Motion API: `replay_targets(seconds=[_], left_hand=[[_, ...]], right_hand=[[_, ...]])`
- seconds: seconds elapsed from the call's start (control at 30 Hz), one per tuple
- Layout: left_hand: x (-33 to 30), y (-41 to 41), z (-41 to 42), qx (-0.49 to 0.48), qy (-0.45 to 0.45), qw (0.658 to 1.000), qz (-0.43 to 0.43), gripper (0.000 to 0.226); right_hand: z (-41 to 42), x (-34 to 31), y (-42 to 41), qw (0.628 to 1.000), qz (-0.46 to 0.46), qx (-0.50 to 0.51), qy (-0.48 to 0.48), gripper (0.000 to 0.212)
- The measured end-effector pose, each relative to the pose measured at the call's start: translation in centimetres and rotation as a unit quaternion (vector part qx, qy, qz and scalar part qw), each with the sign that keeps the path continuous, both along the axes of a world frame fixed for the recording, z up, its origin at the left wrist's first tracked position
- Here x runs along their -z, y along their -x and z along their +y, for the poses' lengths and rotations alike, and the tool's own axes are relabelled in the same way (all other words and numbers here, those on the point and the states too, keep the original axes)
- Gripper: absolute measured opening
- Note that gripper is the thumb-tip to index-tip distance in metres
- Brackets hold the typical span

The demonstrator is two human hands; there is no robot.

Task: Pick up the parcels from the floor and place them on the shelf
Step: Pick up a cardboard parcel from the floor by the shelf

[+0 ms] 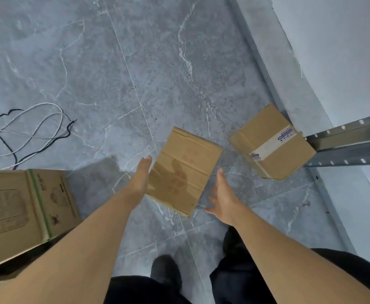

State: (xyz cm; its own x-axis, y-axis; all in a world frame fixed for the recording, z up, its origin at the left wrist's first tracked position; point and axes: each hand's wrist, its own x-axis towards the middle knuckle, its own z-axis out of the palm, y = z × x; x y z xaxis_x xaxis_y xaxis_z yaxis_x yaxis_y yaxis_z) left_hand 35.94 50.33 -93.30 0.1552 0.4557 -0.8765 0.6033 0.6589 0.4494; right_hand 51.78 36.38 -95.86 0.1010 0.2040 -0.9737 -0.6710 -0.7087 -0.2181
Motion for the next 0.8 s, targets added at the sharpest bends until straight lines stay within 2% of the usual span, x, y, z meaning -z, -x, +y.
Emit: replay_targets(seconds=[0.17, 0.27, 0.37, 0.47, 0.6, 0.73, 0.8], left_hand=[[1.0, -0.5, 0.7, 0.035, 0.031, 0.999, 0.01, 0.063], [1.4, -0.8, 0.1, 0.03, 0.028, 0.999, -0.006, 0.061], [1.7, 0.4, -1.1, -0.046, 0.048, 0.998, -0.014, 0.057], [-0.5, 0.5, -1.2, -0.115, 0.039, 0.992, -0.037, 0.046], [-5.3, 0.6, -1.5, -0.155, 0.0, 0.985, -0.076, 0.036], [-12.1, 1.6, -1.9, -0.199, -0.048, 0.973, -0.101, 0.025], [-17.1, 2.3, -1.9, -0.197, -0.068, 0.97, -0.121, 0.029]], right_hand=[[2.2, 2.7, -0.6, 0.997, 0.032, -0.056, -0.03, 0.079], [3.3, 4.1, -1.9, 0.996, -0.016, -0.074, -0.044, 0.072], [3.9, 3.9, -2.4, 0.991, -0.048, -0.121, -0.036, 0.075], [4.4, 1.9, -2.8, 0.986, -0.083, -0.128, -0.073, 0.074], [4.5, -4.6, -2.8, 0.979, -0.134, -0.092, -0.126, 0.062], [4.9, -13.5, -2.9, 0.955, -0.196, -0.123, -0.187, 0.057], [4.9, -18.7, -2.7, 0.938, -0.242, -0.138, -0.207, 0.06]])
